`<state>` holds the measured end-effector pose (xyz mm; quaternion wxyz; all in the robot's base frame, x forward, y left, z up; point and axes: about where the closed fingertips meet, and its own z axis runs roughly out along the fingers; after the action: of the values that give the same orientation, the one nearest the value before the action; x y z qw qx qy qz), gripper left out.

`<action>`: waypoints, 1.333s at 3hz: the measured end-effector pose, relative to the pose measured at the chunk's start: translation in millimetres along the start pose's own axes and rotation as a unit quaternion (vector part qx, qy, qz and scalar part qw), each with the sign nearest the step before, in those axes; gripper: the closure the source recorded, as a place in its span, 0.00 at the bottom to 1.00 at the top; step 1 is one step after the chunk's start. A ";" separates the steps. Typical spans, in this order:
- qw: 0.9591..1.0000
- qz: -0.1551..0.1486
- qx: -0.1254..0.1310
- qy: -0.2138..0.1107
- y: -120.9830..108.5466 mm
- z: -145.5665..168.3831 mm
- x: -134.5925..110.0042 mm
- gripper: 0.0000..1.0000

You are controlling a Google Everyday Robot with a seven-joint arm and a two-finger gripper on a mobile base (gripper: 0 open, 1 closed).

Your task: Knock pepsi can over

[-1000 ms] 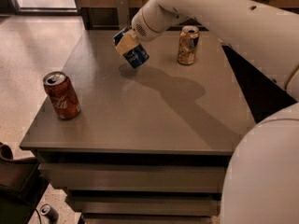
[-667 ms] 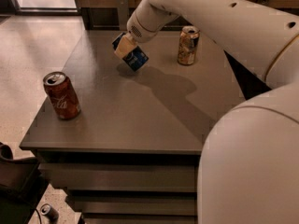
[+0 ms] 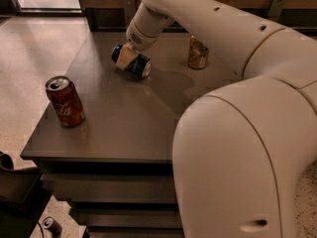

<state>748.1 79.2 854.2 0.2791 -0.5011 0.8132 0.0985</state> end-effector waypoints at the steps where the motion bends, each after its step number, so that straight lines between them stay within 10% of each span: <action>1: 0.999 -0.009 -0.037 -0.011 6.1 26.9 -6.6 1.00; 4: 0.999 -0.010 -0.041 -0.011 7.2 31.5 -8.2 0.36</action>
Offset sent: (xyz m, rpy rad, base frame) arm 0.0056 0.0167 -0.0164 0.0312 0.0318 0.0499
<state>755.8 102.7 831.9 0.2683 -0.5192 0.8002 0.1348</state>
